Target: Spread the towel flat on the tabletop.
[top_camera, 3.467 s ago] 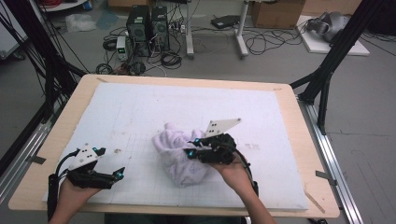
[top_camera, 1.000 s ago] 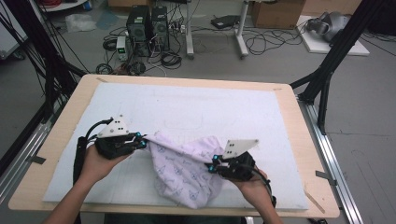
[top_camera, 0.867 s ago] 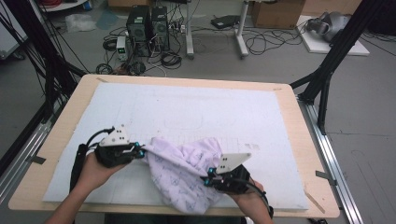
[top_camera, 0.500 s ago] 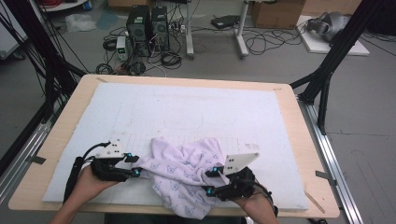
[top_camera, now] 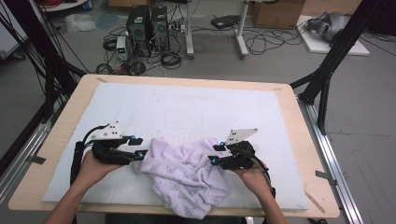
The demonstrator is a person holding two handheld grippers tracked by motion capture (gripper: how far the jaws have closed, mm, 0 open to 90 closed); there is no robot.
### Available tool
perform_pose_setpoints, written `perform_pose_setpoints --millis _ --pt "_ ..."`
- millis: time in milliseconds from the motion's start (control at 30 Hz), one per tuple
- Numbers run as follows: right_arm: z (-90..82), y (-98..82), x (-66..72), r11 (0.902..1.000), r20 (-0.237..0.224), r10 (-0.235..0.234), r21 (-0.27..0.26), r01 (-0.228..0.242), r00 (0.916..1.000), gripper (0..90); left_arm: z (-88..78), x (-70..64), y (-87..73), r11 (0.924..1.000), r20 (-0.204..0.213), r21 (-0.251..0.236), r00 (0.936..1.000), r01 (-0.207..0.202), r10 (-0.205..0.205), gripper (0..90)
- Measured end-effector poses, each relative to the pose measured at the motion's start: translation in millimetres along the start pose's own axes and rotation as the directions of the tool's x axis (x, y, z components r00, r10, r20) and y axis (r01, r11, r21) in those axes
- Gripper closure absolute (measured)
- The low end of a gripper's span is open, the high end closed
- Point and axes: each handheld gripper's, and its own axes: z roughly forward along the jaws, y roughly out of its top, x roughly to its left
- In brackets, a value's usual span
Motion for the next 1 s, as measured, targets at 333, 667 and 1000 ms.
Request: perform_pose_setpoints --millis 333,667,1000 --pt "17.4 -20.7 1.7 0.9947 -0.046 0.01 0.103 -0.005 0.9989 82.2 47.9 -7.8 -27.3 0.9797 0.064 0.2 0.9979 -0.02 0.007 58.7" --pt "-21.3 -40.4 23.2 0.9967 -0.01 -0.013 0.08 0.014 0.9999 82.8 25.1 -24.8 -40.9 0.977 0.058 0.198 0.9959 -0.08 0.07 85.9" --pt "-40.5 -23.3 -2.1 0.9987 0.049 0.034 -0.039 -0.032 0.9982 62.3 27.9 -1.2 -13.8 0.9923 -0.005 0.12 0.9995 -0.029 0.03 64.1"
